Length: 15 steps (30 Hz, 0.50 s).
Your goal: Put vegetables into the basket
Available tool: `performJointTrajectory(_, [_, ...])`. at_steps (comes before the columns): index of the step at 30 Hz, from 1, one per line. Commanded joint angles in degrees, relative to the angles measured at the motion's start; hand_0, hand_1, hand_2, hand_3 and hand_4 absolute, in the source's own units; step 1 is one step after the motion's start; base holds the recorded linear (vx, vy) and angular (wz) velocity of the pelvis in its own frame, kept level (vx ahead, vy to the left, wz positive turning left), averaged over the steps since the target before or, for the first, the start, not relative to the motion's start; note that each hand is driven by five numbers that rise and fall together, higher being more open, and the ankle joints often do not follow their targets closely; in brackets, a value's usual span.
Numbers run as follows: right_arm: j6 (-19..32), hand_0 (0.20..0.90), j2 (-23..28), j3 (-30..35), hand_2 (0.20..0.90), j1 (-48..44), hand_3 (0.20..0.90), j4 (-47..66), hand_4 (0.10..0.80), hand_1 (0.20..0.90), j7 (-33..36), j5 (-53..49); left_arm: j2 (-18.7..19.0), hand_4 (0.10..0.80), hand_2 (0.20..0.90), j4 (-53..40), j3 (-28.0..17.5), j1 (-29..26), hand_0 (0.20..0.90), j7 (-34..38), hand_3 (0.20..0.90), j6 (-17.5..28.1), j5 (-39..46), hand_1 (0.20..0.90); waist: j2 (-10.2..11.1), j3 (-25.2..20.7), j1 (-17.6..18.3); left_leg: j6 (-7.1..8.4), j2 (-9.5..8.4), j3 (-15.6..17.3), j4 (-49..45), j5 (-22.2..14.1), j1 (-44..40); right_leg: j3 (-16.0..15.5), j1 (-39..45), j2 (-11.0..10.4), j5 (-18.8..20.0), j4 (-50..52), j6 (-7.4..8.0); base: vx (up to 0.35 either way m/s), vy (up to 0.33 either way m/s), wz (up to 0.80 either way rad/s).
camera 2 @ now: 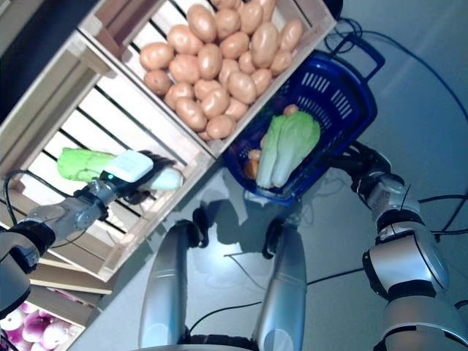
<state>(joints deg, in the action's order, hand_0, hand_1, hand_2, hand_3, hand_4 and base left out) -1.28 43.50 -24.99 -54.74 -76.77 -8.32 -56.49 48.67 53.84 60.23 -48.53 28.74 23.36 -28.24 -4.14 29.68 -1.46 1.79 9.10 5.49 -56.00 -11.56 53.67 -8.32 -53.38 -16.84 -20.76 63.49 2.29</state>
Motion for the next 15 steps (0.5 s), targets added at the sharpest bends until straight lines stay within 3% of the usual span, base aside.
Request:
performJointTrajectory(1, [3.1,0.900,2.8,2.2,0.900,-2.3,0.900,-0.1,0.800,0.900,0.4,-0.7,0.6,0.800,0.900,2.2,-0.2,-0.9,0.900,-5.5,0.900,-3.2,2.9,0.900,0.0,0.1,0.3,4.15,2.53,-3.6,2.7,-4.3,-2.4,2.5,1.0,-1.3,4.8,-4.7,3.52,-0.060,0.013,0.04])
performJointTrajectory(7, [3.0,0.900,3.1,1.7,0.900,-2.3,0.900,-0.4,0.800,0.900,0.1,-0.7,0.2,0.800,0.900,4.9,0.7,0.5,0.900,-11.0,0.900,-4.5,5.4,0.900,-0.2,0.1,0.5,3.84,2.36,-3.5,1.9,-4.2,-0.8,2.6,-0.3,-1.3,5.1,-4.4,3.55,-0.029,0.011,0.00])
performJointTrajectory(14, [3.8,0.900,3.3,1.1,0.900,-3.1,0.900,-0.2,0.800,0.900,-0.1,-1.3,-0.3,0.800,0.900,6.9,0.0,1.7,0.900,-11.1,0.900,-7.3,8.0,0.900,-0.3,0.1,0.4,3.72,2.31,-3.4,1.5,-4.1,0.0,2.6,-1.0,-1.2,5.3,-4.3,3.45,-0.020,0.002,-0.01])
performJointTrajectory(15, [3.7,0.900,3.2,0.9,0.900,-3.6,0.900,0.0,0.800,0.900,0.2,-1.5,-0.4,0.400,0.300,7.3,-0.7,1.6,0.300,-11.2,0.300,-6.9,9.4,0.300,-0.3,0.1,0.3,3.68,2.30,-3.4,1.5,-4.1,0.1,2.6,-1.1,-1.1,5.2,-4.3,3.36,-0.041,-0.003,-0.02])
